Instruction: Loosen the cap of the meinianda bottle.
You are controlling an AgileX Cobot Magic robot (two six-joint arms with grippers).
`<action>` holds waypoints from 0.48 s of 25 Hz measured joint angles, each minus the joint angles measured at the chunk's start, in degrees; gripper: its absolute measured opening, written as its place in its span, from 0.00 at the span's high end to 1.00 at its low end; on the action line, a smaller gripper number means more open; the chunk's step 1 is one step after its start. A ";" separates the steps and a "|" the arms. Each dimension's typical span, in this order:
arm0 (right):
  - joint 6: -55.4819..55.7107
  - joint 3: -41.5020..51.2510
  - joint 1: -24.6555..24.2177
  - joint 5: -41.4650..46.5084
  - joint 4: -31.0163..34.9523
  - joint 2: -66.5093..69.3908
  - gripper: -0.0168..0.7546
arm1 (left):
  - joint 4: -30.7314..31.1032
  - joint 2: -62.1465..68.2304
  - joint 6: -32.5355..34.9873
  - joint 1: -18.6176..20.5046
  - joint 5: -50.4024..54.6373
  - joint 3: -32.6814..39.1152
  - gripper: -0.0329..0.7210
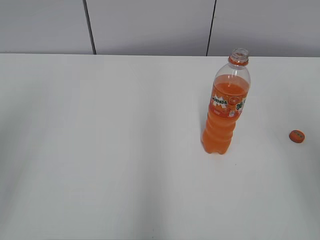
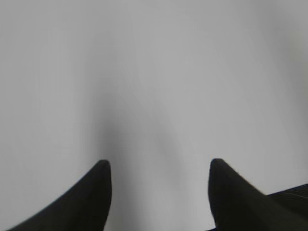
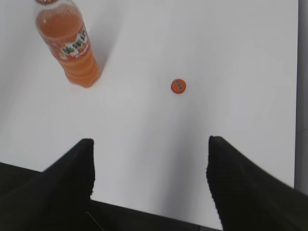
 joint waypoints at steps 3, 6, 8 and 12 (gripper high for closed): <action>0.24 5.39 0.00 0.00 -0.76 -3.31 0.27 | 0.00 -8.62 0.00 0.00 -1.40 6.56 0.42; 1.49 10.08 0.00 0.00 -0.90 -6.28 0.27 | -0.50 -15.28 0.00 0.00 -0.58 12.18 0.42; 2.66 13.01 0.00 0.00 -0.90 -8.28 0.27 | -1.23 -19.72 0.00 0.00 0.27 14.59 0.42; 3.44 18.84 0.00 0.00 -0.90 -13.22 0.27 | -4.31 -26.50 0.00 0.00 0.37 18.30 0.42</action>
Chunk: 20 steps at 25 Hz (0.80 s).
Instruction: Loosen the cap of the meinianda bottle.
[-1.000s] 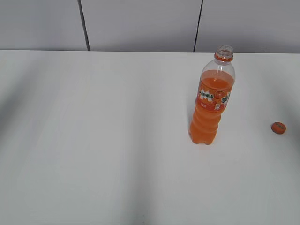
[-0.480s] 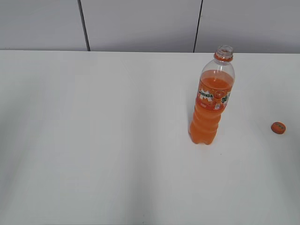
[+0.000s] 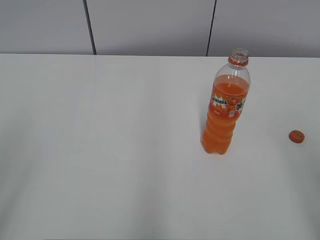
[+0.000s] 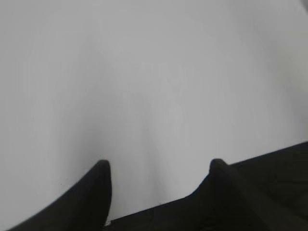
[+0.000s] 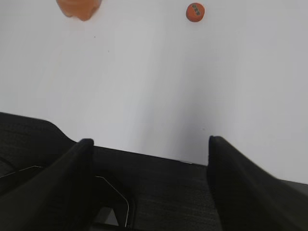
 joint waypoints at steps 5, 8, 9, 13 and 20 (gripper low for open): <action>0.21 5.57 0.00 0.00 0.00 -5.84 0.27 | -2.28 -6.20 0.00 0.00 -0.06 3.15 0.42; 0.28 7.35 0.00 0.22 0.00 -9.15 0.28 | -2.39 -9.53 0.00 0.00 -1.72 3.88 0.42; 0.32 7.48 0.00 0.36 0.00 -10.04 0.29 | -2.39 -10.67 0.00 0.00 -2.32 4.13 0.42; 0.34 7.64 0.00 0.34 0.00 -13.72 0.31 | -2.44 -14.99 -0.25 0.00 -4.16 5.13 0.42; -0.48 7.89 0.00 0.42 -0.02 -21.27 0.32 | -2.44 -22.01 -0.47 0.00 -4.75 5.13 0.43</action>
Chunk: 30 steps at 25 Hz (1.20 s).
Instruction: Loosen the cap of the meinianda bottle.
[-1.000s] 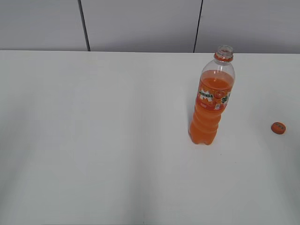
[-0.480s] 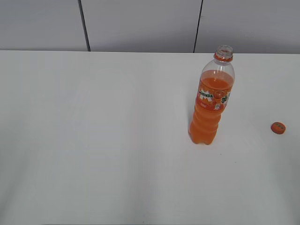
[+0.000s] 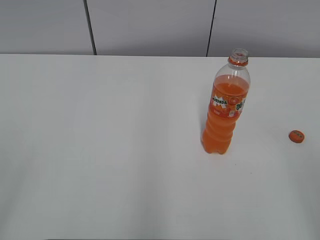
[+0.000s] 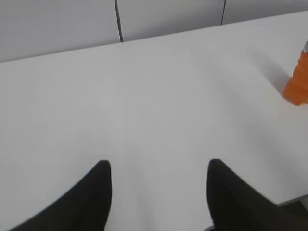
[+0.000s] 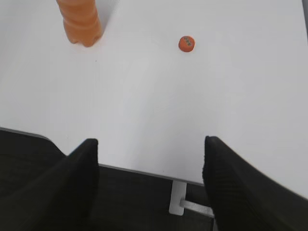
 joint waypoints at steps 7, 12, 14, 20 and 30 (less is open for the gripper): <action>1.95 0.00 0.02 0.00 -0.05 -8.54 0.33 | 1.18 -0.23 -2.69 0.00 0.01 0.00 0.45; 4.83 3.35 0.02 0.13 -0.11 -8.96 0.37 | 3.96 -0.23 -7.17 0.00 -0.04 0.00 0.46; 5.09 5.11 0.02 0.04 -0.29 -8.96 0.38 | 4.21 -0.23 -7.72 0.00 -0.08 0.00 0.46; 5.39 7.67 0.02 -8.53 -2.21 -8.96 0.38 | 4.51 -0.23 -8.10 0.00 -0.15 0.00 0.46; 6.84 8.18 0.02 -10.69 -4.90 -8.96 0.38 | 5.17 -0.29 -8.10 0.00 -0.15 0.00 0.46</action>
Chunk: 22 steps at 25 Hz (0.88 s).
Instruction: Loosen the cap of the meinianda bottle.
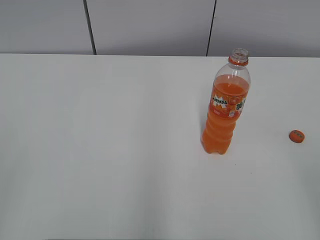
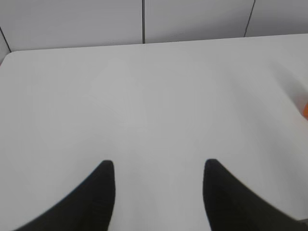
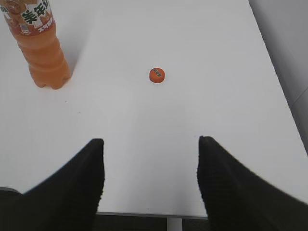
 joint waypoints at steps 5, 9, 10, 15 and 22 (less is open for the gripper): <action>0.05 0.00 0.37 -0.02 -0.05 0.00 0.38 | 0.04 0.00 0.00 0.00 0.00 0.00 0.46; 0.11 0.00 3.03 -0.07 -0.23 0.00 0.38 | 0.15 0.00 0.00 0.00 0.00 0.00 0.46; 0.11 0.00 3.46 -0.07 -0.29 0.00 0.38 | 0.15 0.00 0.00 0.00 0.00 0.00 0.46; 0.11 0.00 4.09 -0.07 -0.33 0.00 0.38 | 0.27 0.00 0.00 0.00 0.00 0.00 0.46; 0.22 0.00 4.09 -0.07 -0.44 0.00 0.38 | 0.27 0.00 0.00 0.00 0.00 0.00 0.46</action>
